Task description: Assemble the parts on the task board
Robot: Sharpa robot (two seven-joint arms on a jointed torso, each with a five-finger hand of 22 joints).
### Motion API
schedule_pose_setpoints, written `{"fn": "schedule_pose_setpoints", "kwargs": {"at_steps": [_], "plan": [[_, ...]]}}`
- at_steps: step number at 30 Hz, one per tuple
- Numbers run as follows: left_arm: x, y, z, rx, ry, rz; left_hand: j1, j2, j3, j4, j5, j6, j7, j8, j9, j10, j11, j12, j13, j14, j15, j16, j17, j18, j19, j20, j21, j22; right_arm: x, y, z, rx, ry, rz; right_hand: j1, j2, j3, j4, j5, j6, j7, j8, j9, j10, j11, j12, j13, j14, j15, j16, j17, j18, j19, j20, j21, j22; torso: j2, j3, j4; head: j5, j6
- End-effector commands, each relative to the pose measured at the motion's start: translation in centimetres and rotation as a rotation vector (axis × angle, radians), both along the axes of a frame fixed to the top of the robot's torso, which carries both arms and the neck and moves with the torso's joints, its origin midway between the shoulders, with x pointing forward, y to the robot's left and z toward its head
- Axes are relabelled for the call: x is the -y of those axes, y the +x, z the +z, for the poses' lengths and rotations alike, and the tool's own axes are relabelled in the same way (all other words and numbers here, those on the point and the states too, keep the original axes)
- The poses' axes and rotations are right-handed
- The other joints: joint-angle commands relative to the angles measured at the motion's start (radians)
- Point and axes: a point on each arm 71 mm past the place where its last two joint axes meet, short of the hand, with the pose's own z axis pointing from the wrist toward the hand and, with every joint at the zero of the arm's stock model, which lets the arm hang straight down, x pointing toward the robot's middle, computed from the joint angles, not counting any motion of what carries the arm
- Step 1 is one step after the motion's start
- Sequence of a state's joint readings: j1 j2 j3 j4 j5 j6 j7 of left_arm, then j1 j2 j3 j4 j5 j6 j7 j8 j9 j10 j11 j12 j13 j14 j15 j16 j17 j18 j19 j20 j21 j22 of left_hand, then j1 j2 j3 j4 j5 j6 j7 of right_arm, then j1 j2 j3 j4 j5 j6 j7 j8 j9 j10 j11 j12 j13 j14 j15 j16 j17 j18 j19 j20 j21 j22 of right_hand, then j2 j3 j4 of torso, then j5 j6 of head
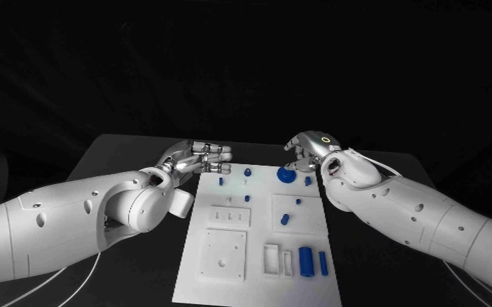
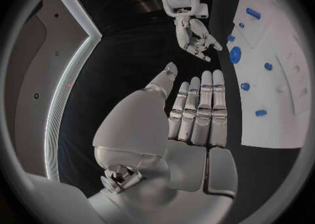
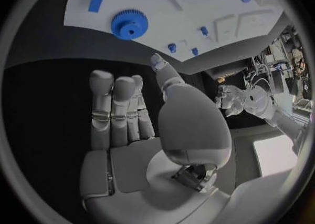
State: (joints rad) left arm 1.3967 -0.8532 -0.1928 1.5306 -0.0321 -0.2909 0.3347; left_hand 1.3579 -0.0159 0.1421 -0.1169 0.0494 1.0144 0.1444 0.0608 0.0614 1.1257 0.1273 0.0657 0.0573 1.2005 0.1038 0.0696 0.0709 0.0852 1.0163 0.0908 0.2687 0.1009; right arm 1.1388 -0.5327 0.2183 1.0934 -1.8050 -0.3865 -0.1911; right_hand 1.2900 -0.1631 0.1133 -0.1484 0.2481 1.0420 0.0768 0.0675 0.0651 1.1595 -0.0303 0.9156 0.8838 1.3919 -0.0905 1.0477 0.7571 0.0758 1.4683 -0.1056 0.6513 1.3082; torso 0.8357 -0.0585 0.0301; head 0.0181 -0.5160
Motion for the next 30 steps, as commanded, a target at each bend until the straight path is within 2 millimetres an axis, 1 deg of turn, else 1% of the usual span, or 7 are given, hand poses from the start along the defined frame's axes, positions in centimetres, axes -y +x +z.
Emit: {"fn": "schedule_pose_setpoints", "kwargs": {"at_steps": [1,5,9,14,17,22,30], "plan": [[0.1,0.0,0.2,0.006,-0.002,-0.012,0.008,-0.006,-0.001,-0.006,0.005,0.003,0.003,0.001,0.001,-0.006,0.002,-0.006,0.000,-0.005,0.004,-0.004,-0.002,-0.007,-0.004,0.000,0.005,-0.001,0.4,0.1,-0.9,-0.084,-0.054,-0.011,0.006,0.003,-0.018,0.021,0.014,-0.011,0.001,-0.005,-0.001,0.035,0.001,0.107,0.145,0.018,0.004,0.040,0.151,-0.008,0.031,0.001,0.121,0.102,0.000,-0.0005,-0.0004,-0.003,-0.002],[0.1,0.0,0.1,0.005,-0.003,-0.014,0.008,-0.006,-0.001,-0.006,0.005,0.003,0.003,0.001,0.001,-0.006,0.002,-0.006,0.000,-0.005,0.004,-0.004,-0.002,-0.007,-0.004,0.000,0.005,-0.001,0.9,0.5,-1.6,-0.135,-0.055,-0.036,0.010,-0.001,-0.021,0.034,0.021,-0.025,0.001,-0.005,-0.001,0.072,-0.001,0.137,0.234,0.041,0.005,0.036,0.279,-0.005,0.017,0.004,0.210,0.109,0.001,-0.0017,-0.0002,-0.004,0.000],[0.2,0.0,0.1,0.005,-0.003,-0.017,0.008,-0.006,-0.001,-0.006,0.005,0.003,0.003,0.001,0.001,-0.006,0.002,-0.006,0.000,-0.005,0.004,-0.004,-0.002,-0.007,-0.004,0.000,0.005,-0.001,1.1,0.7,-2.3,-0.178,-0.055,-0.051,0.007,-0.004,-0.027,0.047,0.029,-0.041,0.004,-0.005,-0.001,0.100,0.001,0.166,0.296,0.056,0.006,0.029,0.348,-0.004,0.012,0.006,0.268,0.115,0.001,-0.0016,0.0012,-0.006,0.000],[0.2,0.1,0.1,0.005,-0.002,-0.016,0.008,-0.006,-0.001,-0.006,0.005,0.003,0.003,0.001,0.001,-0.006,0.002,-0.006,0.000,-0.005,0.004,-0.004,-0.002,-0.007,-0.004,0.000,0.005,-0.001,1.4,1.0,-2.9,-0.200,-0.046,-0.067,0.007,0.000,-0.031,0.054,0.031,-0.028,0.006,-0.004,-0.001,0.107,0.004,0.174,0.310,0.059,0.009,0.026,0.359,-0.005,0.011,0.008,0.279,0.117,0.001,-0.0022,0.0006,-0.007,-0.002],[0.2,0.1,0.1,0.005,-0.002,-0.015,0.008,-0.006,-0.001,-0.006,0.005,0.003,0.003,0.001,0.001,-0.006,0.002,-0.006,0.000,-0.005,0.004,-0.004,-0.002,-0.007,-0.004,0.000,0.005,-0.001,1.5,1.2,-3.1,-0.201,-0.040,-0.077,0.007,0.000,-0.016,0.052,0.034,-0.024,0.007,-0.005,-0.001,0.110,0.005,0.174,0.318,0.061,0.010,0.023,0.367,-0.004,0.009,0.010,0.282,0.116,0.001,-0.0026,0.0011,-0.007,-0.002],[0.2,0.2,0.1,0.005,-0.001,-0.016,0.005,-0.005,0.003,-0.009,0.005,0.002,0.004,0.001,0.001,-0.007,0.002,-0.007,0.000,-0.005,0.004,-0.003,-0.001,-0.007,-0.006,0.001,0.009,-0.001,1.7,1.4,-3.3,-0.208,-0.019,-0.091,0.004,0.001,0.004,0.048,0.053,-0.018,0.008,-0.005,-0.001,0.160,0.006,0.261,0.396,0.065,0.006,0.041,0.388,-0.008,0.025,0.003,0.354,0.130,0.001,-0.0025,0.0016,-0.006,0.000],[0.3,0.2,0.1,0.004,0.000,-0.018,0.005,-0.005,0.003,-0.009,0.005,0.002,0.004,0.001,0.001,-0.007,0.002,-0.007,0.000,-0.005,0.004,-0.003,-0.001,-0.007,-0.006,0.001,0.009,-0.001,1.2,1.5,-3.6,-0.231,0.014,-0.086,0.001,0.008,0.019,0.043,0.057,-0.022,0.007,-0.005,-0.001,0.169,0.003,0.263,0.417,0.065,0.003,0.047,0.396,-0.011,0.028,0.000,0.392,0.135,0.002,-0.0021,0.0021,-0.004,0.000]]}}
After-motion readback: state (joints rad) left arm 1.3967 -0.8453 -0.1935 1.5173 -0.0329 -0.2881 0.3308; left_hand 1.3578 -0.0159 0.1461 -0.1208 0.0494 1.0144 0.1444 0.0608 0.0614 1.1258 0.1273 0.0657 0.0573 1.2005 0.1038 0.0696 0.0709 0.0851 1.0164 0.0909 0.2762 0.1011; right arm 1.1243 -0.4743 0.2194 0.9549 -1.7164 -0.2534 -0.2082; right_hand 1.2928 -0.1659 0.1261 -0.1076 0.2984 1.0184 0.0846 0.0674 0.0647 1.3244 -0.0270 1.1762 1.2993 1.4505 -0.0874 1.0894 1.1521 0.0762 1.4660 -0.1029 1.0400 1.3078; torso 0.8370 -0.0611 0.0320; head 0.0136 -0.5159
